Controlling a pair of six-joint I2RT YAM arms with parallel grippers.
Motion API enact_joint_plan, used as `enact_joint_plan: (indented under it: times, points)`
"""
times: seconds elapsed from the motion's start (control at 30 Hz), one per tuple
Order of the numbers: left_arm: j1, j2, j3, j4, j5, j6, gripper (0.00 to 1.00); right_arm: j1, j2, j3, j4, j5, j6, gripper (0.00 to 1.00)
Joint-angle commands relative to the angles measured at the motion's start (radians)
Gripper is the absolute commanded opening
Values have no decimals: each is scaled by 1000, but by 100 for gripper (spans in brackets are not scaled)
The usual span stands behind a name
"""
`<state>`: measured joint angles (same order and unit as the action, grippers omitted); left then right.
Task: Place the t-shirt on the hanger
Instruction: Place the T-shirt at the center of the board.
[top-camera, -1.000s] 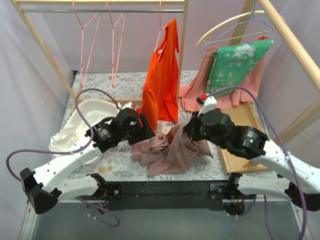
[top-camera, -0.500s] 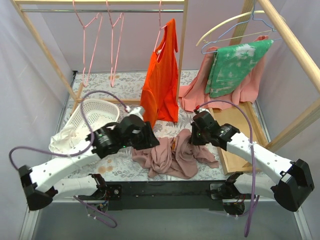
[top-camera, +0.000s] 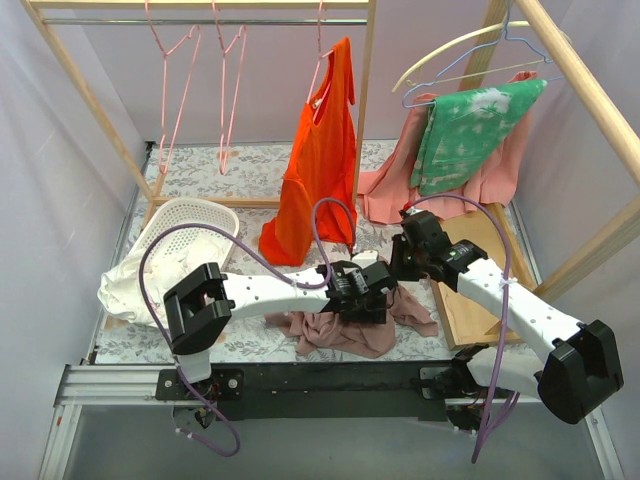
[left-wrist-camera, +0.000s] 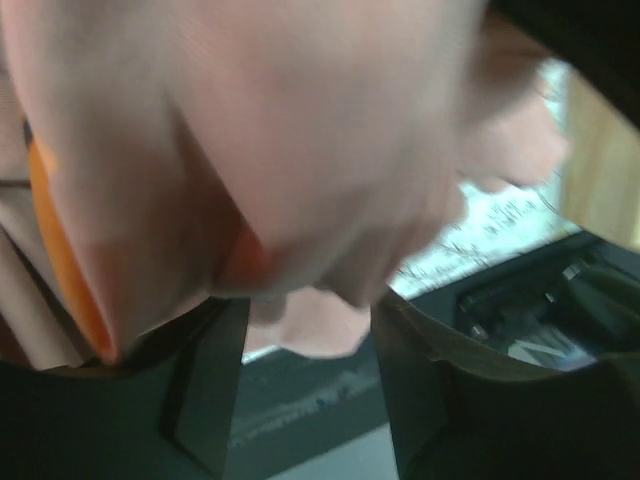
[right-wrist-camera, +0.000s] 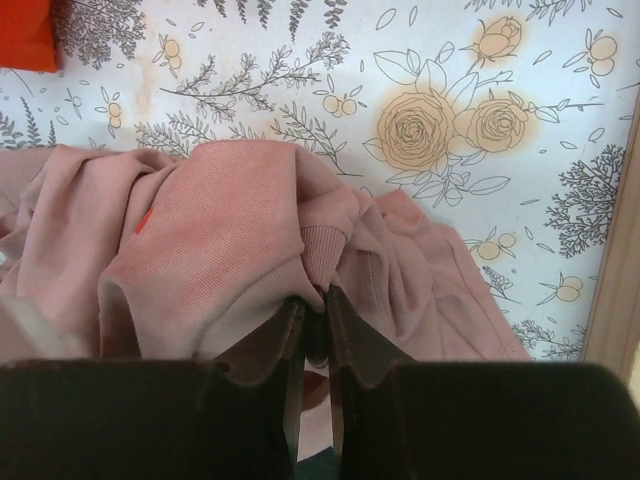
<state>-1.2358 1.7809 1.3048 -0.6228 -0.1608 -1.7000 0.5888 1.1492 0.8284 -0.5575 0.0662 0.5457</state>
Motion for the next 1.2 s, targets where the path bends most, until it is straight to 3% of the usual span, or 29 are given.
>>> enact_joint_plan:
  times: [0.0,0.13,0.2,0.3,0.5,0.67,0.8,0.9,1.03,1.17]
  points:
    - [-10,-9,8,4,-42,-30,45,-9,-17,-3,44,-31,-13,21]
    - [-37,-29,-15,-1,-37,-20,20,-15,-29,-5,44,-22,-15,19]
    - [-39,-70,-76,-6,-29,-50,27,-20,-28,8,44,-20,-21,18]
    - [-47,-153,-136,-5,-36,-85,51,-20,-22,23,44,-23,-24,18]
    - [-62,-175,-231,121,30,-64,54,-20,-8,20,51,-26,-24,13]
    - [-70,-92,-148,201,73,26,40,-21,1,18,65,-31,-23,12]
    - [-74,-52,-139,221,84,23,37,-23,6,28,65,-29,-26,12]
    - [-74,-46,-173,239,93,10,25,-21,-3,26,65,-34,-24,12]
    - [-73,-107,-203,206,21,-6,3,-21,-26,21,62,-28,-21,11]
    - [-73,-170,-185,75,-84,-50,0,-24,-48,43,50,-28,-23,4]
